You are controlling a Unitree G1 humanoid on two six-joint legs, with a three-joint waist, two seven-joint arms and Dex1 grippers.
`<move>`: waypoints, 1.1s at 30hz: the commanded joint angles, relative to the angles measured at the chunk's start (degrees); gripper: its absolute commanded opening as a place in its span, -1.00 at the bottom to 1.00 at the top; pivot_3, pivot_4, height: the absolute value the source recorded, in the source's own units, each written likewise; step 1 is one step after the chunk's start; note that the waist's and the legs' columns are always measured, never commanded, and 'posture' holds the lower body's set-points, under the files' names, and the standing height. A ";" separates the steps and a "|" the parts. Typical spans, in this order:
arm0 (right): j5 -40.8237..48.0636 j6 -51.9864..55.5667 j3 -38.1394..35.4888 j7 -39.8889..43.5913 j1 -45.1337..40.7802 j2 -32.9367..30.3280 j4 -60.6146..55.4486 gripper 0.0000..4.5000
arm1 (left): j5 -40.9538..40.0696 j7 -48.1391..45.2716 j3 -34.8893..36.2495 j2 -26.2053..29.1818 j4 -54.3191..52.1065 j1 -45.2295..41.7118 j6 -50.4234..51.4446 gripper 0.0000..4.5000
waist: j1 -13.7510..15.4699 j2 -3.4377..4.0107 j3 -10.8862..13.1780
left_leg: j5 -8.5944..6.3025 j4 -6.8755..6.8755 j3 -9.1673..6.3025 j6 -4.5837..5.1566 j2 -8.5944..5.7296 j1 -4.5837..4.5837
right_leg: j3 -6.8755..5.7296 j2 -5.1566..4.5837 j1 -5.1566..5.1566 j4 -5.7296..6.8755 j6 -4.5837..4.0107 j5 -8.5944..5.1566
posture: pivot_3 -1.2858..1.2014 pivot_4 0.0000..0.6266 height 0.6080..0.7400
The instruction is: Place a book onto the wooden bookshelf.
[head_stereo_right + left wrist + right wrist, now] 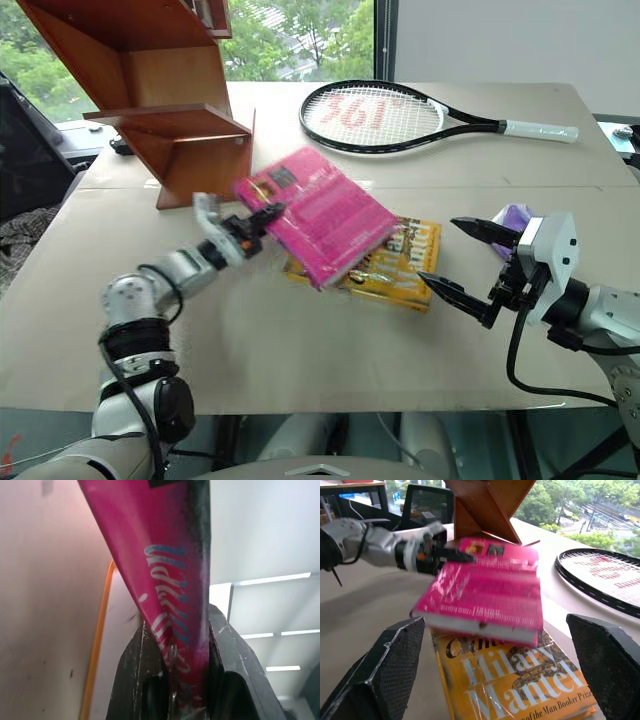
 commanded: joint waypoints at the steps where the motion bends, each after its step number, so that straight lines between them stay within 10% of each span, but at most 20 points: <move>1: -1.05 -2.27 1.35 0.60 -3.10 0.90 1.84 1.00 | -8.47 8.50 0.57 3.95 -11.47 -6.42 0.77 -0.87 | 0.33 -0.03 -0.01 | 0.00 0.06 -0.03 0.00 -0.01 -0.05 | -0.02 -0.01 0.00 0.00 0.00 0.00 | 0.03 -0.52 1.00; 5: -2.30 -3.62 2.44 1.63 -7.17 1.46 6.43 1.00 | -3.13 8.47 -8.03 13.51 -23.38 -14.08 3.47 -0.87 | 0.45 -0.05 0.00 | 0.00 0.10 -0.04 0.01 -0.12 -0.10 | -0.05 -0.08 0.02 -0.08 0.01 0.00 | 0.03 -0.52 1.00; 10: -4.14 -6.21 2.67 3.80 -12.03 1.44 12.64 1.00 | 38.97 -8.52 -34.78 35.24 -39.62 -23.39 -16.98 -0.87 | -0.21 -0.05 0.04 | 0.00 -0.11 0.12 0.01 -0.13 -0.13 | -0.07 -0.04 -0.12 -0.10 0.00 0.00 | 0.03 -0.52 1.00; 19: 0.94 -4.43 -0.29 9.59 -21.54 -1.78 19.97 1.00 | 77.87 -36.78 -47.08 57.36 -30.99 -29.30 -44.37 -0.87 | -1.30 0.27 0.06 | 0.02 -0.31 0.45 -0.01 0.00 -0.61 | 0.16 0.06 -0.84 -0.08 -0.01 0.00 | 0.03 -0.52 1.00; 33: 7.67 -2.75 -4.02 10.11 -24.55 -0.73 20.24 1.00 | 102.96 -50.65 -50.90 51.45 -8.13 -32.70 -55.22 -0.87 | -1.24 0.16 0.10 | 0.01 -0.02 0.12 0.04 -0.07 -0.99 | -0.20 0.00 -0.92 0.00 0.01 0.01 | 0.03 -0.52 1.00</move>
